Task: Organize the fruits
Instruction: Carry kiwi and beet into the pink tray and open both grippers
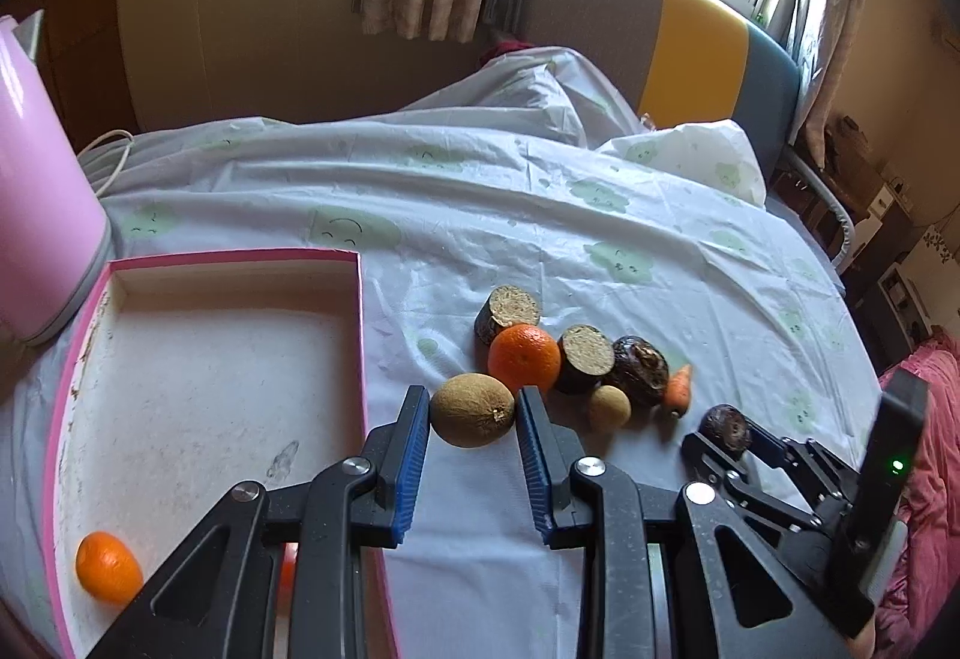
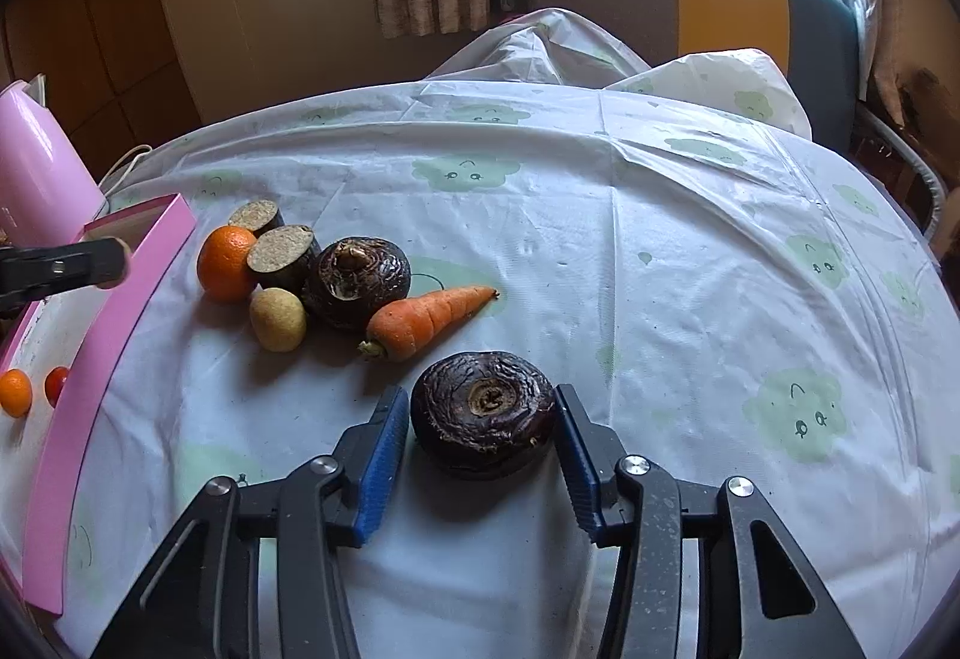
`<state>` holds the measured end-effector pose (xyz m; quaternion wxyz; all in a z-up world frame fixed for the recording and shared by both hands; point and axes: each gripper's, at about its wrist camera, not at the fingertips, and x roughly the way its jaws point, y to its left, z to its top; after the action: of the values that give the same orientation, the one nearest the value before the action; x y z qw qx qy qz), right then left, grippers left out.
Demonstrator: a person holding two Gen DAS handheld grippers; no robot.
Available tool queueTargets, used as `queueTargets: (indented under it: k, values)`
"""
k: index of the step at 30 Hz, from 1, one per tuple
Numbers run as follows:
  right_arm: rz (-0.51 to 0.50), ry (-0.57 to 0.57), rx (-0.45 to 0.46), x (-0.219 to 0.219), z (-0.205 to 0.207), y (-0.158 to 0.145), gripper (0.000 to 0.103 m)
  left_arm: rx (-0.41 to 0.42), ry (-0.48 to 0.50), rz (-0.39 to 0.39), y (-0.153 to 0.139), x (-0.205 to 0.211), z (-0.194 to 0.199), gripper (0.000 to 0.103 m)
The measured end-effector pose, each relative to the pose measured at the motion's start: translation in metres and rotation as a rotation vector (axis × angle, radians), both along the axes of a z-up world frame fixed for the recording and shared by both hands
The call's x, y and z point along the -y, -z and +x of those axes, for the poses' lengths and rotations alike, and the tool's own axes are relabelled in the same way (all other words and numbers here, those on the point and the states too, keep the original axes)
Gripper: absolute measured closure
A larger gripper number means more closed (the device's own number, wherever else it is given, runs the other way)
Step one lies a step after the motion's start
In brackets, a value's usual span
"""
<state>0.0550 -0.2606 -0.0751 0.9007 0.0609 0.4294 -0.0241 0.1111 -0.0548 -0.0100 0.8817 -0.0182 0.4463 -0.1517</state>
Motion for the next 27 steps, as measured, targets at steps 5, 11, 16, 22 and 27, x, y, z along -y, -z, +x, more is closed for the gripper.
queueTargets:
  k: [5,11,16,22,27]
  values:
    - [-0.006,0.002,0.002,0.0,-0.001,0.0,0.056,0.041,-0.002,0.003,-0.01,-0.011,-0.022,0.073]
    - [-0.026,-0.005,-0.004,-0.003,-0.003,-0.002,0.057,0.051,-0.023,0.0,-0.008,-0.028,-0.046,0.073]
    - [-0.026,-0.022,-0.002,-0.013,-0.017,-0.006,0.057,0.062,-0.046,0.006,-0.005,-0.044,-0.06,0.073]
    - [0.0,-0.078,0.015,-0.039,-0.036,-0.014,0.057,0.08,-0.067,0.011,-0.002,-0.058,-0.072,0.073]
    - [0.015,-0.158,0.049,-0.07,-0.042,-0.032,0.057,0.076,-0.1,-0.001,0.001,-0.074,-0.074,0.073]
